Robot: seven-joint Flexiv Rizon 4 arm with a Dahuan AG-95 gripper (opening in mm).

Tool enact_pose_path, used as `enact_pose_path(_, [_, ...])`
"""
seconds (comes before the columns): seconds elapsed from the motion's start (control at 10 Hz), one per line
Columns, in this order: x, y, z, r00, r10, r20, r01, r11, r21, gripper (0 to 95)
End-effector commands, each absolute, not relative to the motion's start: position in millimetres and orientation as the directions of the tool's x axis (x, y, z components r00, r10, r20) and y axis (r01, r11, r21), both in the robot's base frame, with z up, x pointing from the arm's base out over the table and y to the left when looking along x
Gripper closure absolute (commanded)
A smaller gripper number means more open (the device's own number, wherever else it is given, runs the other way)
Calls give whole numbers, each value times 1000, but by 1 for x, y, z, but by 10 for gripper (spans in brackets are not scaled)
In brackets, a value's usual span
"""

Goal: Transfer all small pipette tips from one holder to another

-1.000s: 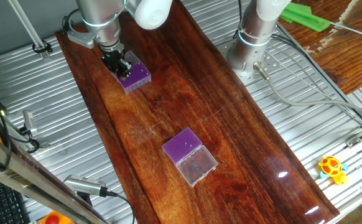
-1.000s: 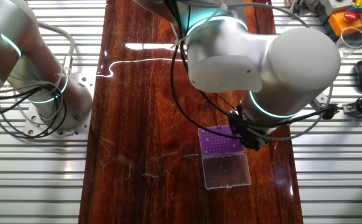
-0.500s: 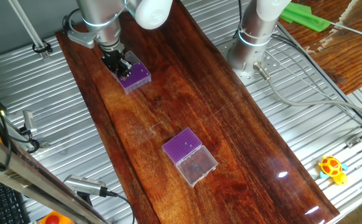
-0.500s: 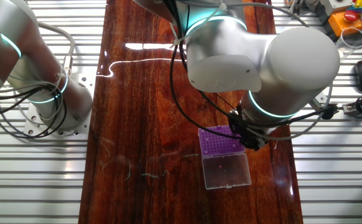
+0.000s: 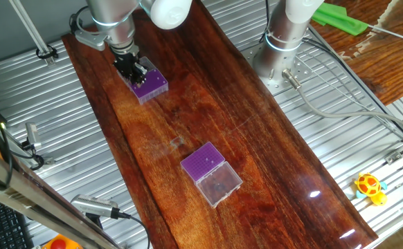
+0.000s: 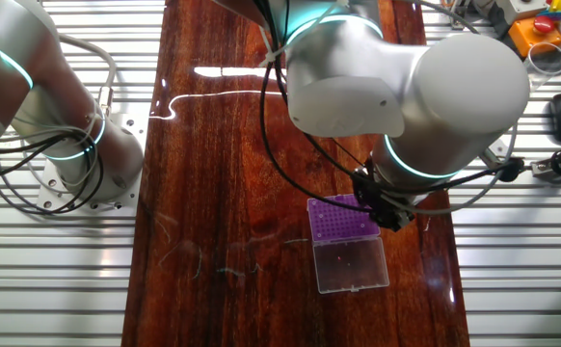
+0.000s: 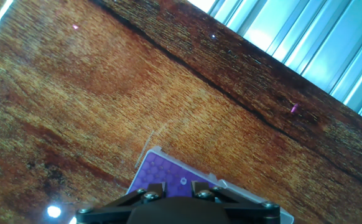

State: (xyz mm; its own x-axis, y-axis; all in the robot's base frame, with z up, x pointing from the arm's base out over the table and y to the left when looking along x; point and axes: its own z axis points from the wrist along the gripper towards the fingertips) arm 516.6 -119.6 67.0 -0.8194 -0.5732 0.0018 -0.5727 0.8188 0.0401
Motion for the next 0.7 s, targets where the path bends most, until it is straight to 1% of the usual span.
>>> enact_pose_path(0.1, [519,-121,62,-820,-572,3,-571,820,36,760])
enact_pose_path(0.6, [521,-122,56,-819,-573,1,-573,819,32,760])
enact_pose_path(0.7, [521,-122,55,-820,-572,0,-572,820,33,950])
